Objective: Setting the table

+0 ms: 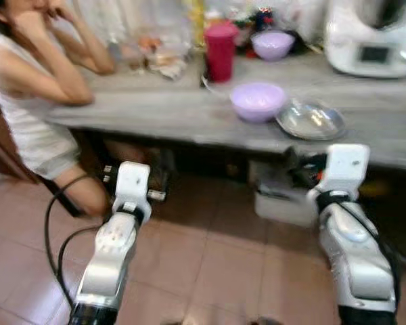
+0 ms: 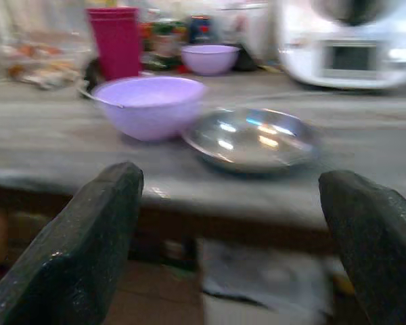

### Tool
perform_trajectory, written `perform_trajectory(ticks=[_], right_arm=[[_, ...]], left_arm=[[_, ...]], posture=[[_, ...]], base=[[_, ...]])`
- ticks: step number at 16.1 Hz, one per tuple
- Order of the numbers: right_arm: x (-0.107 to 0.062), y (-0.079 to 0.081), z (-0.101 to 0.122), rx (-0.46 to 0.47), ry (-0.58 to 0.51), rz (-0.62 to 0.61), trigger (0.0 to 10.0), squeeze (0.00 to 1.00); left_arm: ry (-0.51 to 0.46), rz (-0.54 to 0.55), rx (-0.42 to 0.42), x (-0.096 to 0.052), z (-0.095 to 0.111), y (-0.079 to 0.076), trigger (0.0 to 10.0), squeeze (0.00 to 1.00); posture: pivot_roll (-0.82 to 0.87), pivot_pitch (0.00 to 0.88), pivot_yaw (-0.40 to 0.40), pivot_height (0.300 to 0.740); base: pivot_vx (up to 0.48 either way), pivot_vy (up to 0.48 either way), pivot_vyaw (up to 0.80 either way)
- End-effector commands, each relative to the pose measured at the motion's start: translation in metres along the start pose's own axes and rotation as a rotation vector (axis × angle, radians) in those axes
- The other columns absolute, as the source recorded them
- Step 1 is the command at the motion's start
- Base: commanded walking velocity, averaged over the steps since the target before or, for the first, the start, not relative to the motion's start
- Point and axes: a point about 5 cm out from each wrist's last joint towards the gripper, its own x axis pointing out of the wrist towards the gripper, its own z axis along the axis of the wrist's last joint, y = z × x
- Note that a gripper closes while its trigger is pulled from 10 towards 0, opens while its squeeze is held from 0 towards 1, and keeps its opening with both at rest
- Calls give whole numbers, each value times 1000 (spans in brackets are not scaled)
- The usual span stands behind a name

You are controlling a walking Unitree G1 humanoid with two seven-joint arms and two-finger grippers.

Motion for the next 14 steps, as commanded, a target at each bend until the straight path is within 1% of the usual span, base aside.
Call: perform_trajectory(ticks=[1,2,3,5,7,8,12,14], right_arm=[[1,5,3,19,-15,13,10000,0],[2,4,4,22,-17,9,10000,0],[2,4,4,24,-19,6,10000,0],[3,3,3,20,-18,3,10000,0],[3,1,2,18,-14,1,10000,0],[3,1,2,18,-15,0,10000,0],[3,4,-1,27,-5,-1,10000,0],[3,6,-2,33,-4,4,10000,0]], left_arm=[[15,9,14,-2,-3,5,10000,0],[6,1,14,-1,-3,5,10000,0],[-13,-16,3,-2,-1,4,10000,0],[-65,-115,-62,-6,3,-2,10000,0],[-72,-131,-55,-6,5,-4,10000,0],[-71,-151,-73,-6,5,-5,10000,0],[-79,-174,-88,-7,5,-6,10000,0],[-80,-182,-88,-8,6,-6,10000,0]], posture=[[-239,42,107,740],[-240,38,108,740],[-240,36,107,740],[-244,26,108,740],[-245,23,109,740],[-244,20,111,740],[-239,23,119,740],[-236,28,120,740]], base=[[-431,0,0],[-352,0,0],[0,0,0],[0,0,-200],[0,0,-200],[0,0,0],[0,0,0],[0,-319,-656]])
